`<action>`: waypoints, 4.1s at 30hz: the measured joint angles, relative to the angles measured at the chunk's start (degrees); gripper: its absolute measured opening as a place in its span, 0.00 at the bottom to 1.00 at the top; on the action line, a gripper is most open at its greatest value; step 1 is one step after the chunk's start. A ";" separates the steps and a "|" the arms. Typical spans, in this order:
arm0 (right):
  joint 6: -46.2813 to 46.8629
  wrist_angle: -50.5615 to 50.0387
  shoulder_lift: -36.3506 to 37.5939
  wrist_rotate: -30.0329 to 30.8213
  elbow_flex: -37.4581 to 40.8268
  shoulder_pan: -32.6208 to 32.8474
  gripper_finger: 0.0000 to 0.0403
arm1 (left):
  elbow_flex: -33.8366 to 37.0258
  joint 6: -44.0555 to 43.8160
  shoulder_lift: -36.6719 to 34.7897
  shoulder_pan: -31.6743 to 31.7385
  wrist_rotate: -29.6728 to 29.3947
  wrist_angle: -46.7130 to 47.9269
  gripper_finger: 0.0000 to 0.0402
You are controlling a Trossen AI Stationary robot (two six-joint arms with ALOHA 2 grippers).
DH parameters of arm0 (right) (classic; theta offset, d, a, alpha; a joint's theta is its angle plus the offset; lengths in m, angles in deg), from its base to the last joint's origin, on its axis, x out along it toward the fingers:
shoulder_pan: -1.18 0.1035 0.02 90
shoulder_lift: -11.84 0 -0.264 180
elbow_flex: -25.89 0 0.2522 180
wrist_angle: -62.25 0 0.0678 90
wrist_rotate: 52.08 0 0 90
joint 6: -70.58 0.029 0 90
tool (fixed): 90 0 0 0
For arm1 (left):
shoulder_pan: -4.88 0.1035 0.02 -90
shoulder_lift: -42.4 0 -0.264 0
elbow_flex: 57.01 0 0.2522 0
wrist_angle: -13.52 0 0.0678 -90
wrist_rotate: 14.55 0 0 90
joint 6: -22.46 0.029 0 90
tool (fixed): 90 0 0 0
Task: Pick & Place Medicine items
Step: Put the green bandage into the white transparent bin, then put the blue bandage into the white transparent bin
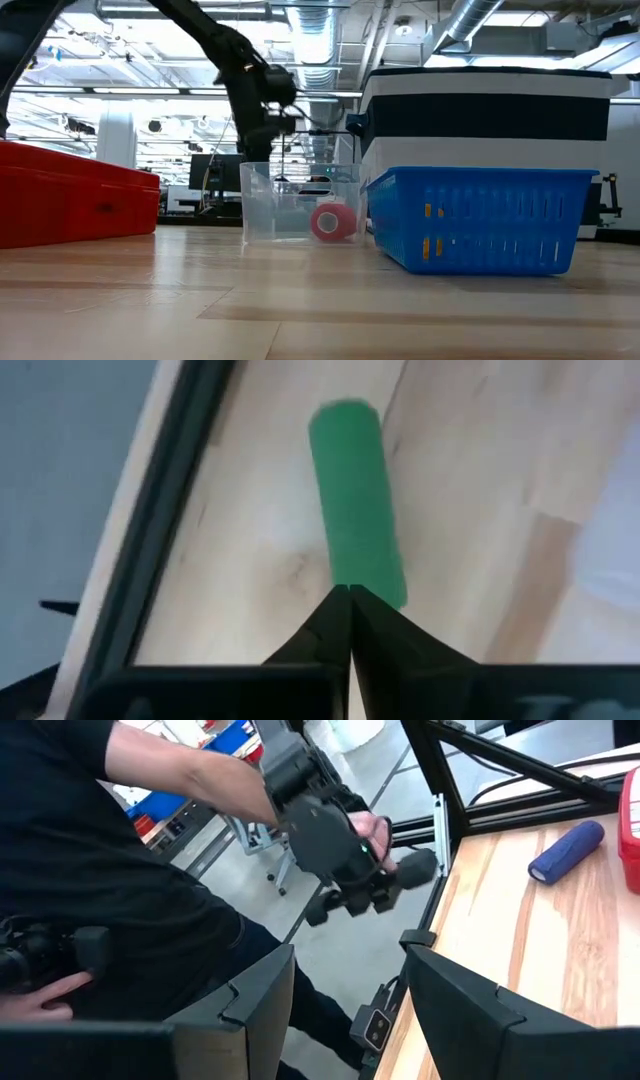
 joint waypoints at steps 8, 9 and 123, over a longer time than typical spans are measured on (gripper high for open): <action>0.18 0.84 -0.02 2.72 0.00 1.20 0.47 | -0.09 1.89 -2.26 -0.41 3.60 -1.28 0.11; 0.11 0.88 -0.02 2.92 0.00 1.34 0.47 | -0.09 1.87 -1.63 -0.68 4.49 -1.28 0.15; 7.85 4.13 -1.57 20.73 0.02 11.07 0.47 | 15.58 -33.21 -24.18 -85.11 1.09 15.76 0.67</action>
